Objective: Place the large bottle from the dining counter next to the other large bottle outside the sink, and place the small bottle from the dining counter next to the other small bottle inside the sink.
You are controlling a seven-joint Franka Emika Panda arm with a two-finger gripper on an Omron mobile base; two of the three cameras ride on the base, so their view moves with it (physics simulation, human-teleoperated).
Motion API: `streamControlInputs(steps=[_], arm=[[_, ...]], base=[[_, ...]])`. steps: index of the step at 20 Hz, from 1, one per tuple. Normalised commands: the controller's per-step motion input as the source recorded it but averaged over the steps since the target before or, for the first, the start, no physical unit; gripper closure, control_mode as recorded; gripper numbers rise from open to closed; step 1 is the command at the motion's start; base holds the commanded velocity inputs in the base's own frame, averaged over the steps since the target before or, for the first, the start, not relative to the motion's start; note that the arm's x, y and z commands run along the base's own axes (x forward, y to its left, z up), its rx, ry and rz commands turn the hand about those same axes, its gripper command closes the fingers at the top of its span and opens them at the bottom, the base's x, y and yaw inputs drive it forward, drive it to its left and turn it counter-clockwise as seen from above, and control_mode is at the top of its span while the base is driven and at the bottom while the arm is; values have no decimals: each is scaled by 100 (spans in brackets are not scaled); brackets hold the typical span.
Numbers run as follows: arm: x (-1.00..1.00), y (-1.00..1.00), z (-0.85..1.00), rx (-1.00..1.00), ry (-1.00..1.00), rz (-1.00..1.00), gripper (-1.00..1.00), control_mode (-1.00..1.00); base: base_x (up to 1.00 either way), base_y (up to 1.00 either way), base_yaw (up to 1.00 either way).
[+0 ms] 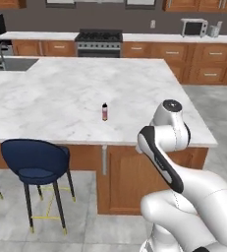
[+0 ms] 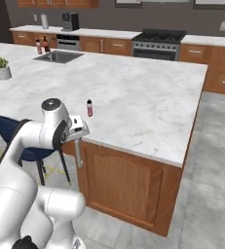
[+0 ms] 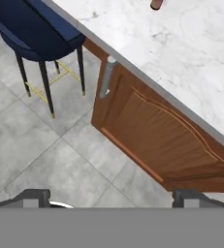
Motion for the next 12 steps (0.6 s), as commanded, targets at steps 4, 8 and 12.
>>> streamControlInputs(steps=[4, 8, 12], arm=[[0, 0, 0, 0, 0, 0, -100, 100], [0, 0, 0, 0, 0, 0, -100, 100], [0, 0, 0, 0, 0, 0, -100, 100]], base=[[5, 51, -27], [16, 63, -12], [8, 64, -8]])
